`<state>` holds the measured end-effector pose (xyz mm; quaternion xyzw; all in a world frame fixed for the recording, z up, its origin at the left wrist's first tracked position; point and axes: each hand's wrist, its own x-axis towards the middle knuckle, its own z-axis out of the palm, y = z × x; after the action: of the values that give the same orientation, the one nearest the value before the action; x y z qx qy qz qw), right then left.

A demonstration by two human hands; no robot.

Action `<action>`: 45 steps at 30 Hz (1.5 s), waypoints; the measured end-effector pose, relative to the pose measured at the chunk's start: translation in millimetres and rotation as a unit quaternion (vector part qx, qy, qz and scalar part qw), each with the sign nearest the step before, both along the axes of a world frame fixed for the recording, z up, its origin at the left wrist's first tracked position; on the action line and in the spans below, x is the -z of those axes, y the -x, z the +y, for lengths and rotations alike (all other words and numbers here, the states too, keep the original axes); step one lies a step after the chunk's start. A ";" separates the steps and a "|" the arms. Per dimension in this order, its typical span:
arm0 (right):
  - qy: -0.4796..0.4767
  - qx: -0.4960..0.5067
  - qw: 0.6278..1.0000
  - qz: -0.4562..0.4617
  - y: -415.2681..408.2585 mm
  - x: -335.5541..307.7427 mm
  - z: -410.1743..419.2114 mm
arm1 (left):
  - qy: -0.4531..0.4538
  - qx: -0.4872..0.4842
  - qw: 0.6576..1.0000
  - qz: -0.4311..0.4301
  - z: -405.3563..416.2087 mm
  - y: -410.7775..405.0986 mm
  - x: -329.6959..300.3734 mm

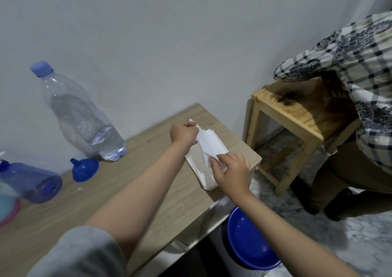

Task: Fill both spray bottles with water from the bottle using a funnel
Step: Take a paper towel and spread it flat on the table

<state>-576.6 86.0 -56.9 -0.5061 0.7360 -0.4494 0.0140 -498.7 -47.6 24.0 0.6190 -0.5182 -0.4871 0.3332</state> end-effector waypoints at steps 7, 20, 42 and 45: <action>-0.055 -0.069 0.994 -0.056 37.2 -41.0 -1.1 | 0.059 0.029 0.994 -0.086 -7.5 -1.9 -20.5; -0.002 -0.115 0.980 -0.164 57.0 -110.6 -1.2 | 0.157 0.052 0.979 -0.120 -9.1 -1.3 -76.0; 0.064 -0.083 0.981 -0.161 60.2 -104.7 -7.8 | 0.145 0.017 0.988 0.041 -2.6 -1.1 -58.8; 0.046 -0.108 0.980 -0.160 49.5 -101.1 -8.6 | 0.113 -0.002 0.992 0.060 -1.9 -14.2 -52.2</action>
<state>-626.1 77.4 44.2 -0.5040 0.6443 -0.5535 0.1566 -484.5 -49.5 76.2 0.5482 -0.5475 -0.4608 0.4328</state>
